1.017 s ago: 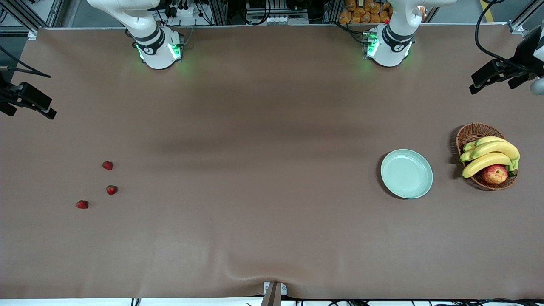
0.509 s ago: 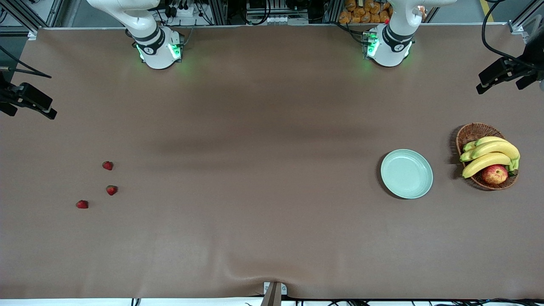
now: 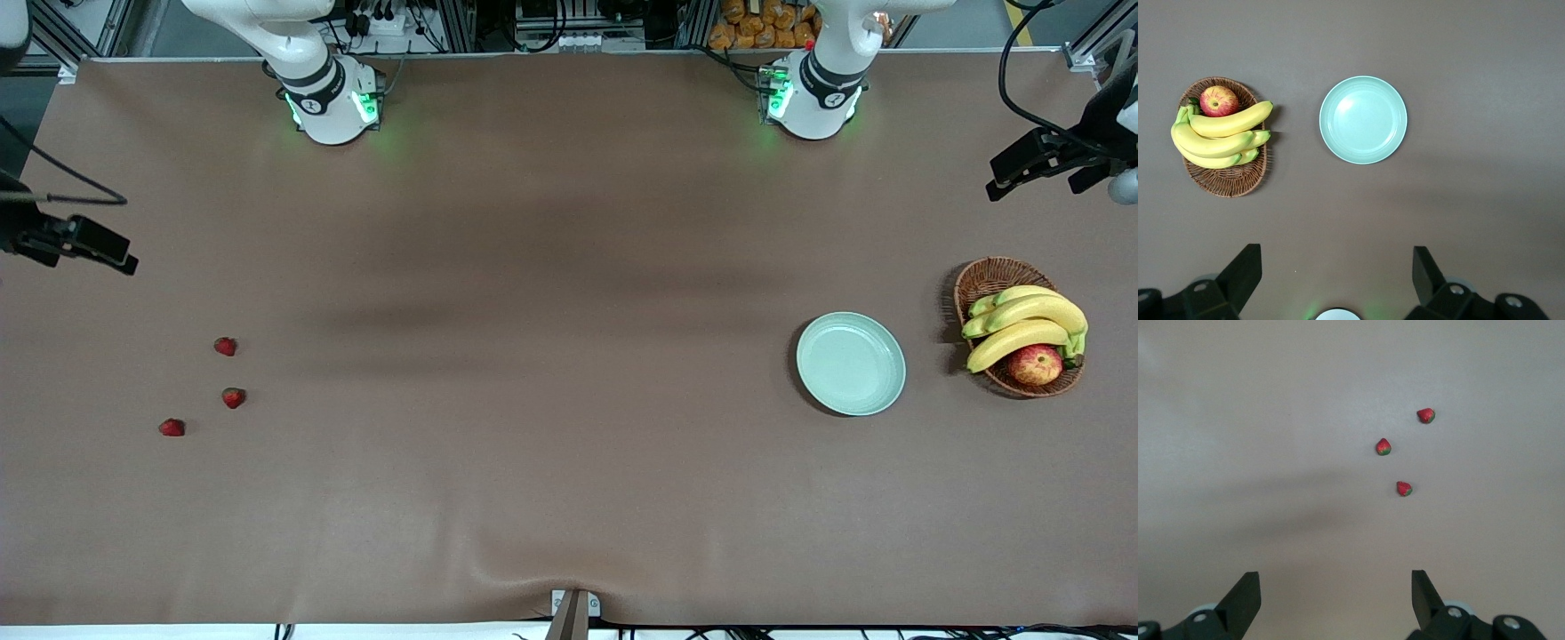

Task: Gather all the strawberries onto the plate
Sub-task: 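Reach the right gripper to a strawberry and close on it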

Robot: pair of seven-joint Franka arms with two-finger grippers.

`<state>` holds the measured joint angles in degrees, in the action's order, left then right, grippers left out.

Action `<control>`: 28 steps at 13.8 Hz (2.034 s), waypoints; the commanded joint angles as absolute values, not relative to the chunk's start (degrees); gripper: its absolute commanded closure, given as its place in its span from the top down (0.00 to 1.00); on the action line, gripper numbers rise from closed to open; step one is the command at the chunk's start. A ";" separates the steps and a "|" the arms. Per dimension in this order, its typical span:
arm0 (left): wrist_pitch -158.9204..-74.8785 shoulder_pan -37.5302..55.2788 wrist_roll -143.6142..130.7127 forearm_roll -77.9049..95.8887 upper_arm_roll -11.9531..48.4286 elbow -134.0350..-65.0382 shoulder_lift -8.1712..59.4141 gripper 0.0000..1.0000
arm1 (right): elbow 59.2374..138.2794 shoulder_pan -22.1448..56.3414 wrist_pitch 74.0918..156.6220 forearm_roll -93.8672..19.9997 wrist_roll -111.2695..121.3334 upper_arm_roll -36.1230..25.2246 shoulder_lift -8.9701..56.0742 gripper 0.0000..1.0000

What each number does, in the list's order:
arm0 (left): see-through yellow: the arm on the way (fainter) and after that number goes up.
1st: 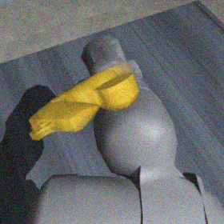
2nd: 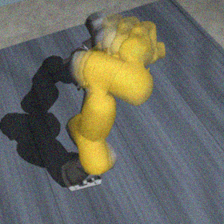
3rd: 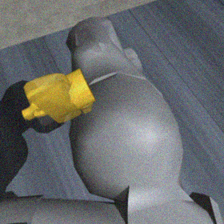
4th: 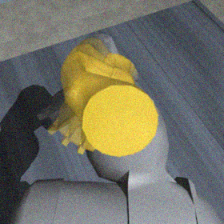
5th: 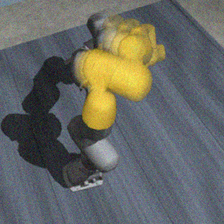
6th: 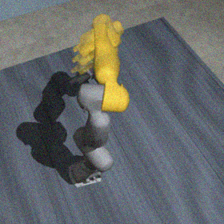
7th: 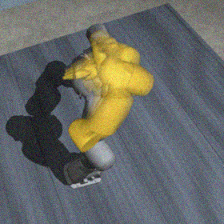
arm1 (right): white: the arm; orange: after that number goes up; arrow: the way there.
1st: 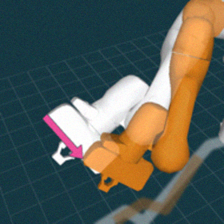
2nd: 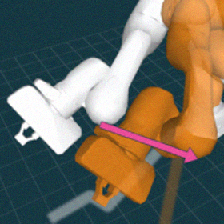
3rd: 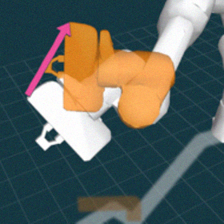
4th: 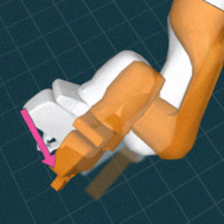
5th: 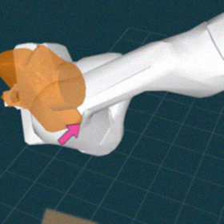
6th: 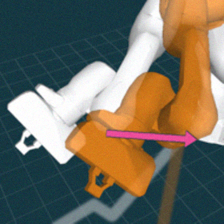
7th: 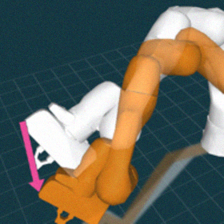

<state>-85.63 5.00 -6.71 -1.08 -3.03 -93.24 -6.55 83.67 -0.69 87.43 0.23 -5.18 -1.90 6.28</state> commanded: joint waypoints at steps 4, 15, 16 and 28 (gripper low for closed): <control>-85.78 5.19 -7.03 -2.20 -3.16 -93.87 -5.01 1.00 | 85.07 -5.62 86.13 0.09 -2.74 -1.41 11.42 1.00; -85.78 5.27 -7.38 -2.46 -3.16 -95.71 -5.19 1.00 | 85.43 -10.10 106.76 0.09 -0.09 -1.41 31.18 1.00; -85.87 5.10 -7.21 -2.63 -3.25 -95.45 -4.92 1.00 | 85.43 -10.02 109.14 0.09 -0.09 -1.32 32.85 1.00; -89.73 5.01 -7.21 -2.55 -3.25 -95.54 -2.73 1.00 | 85.78 -9.58 117.41 -4.31 2.18 -1.05 43.32 0.77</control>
<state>-88.65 4.67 -6.82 -1.16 -3.21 -95.41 -3.05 86.53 -8.98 116.29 -3.45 -0.30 -1.42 42.06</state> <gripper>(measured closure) 0.000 0.198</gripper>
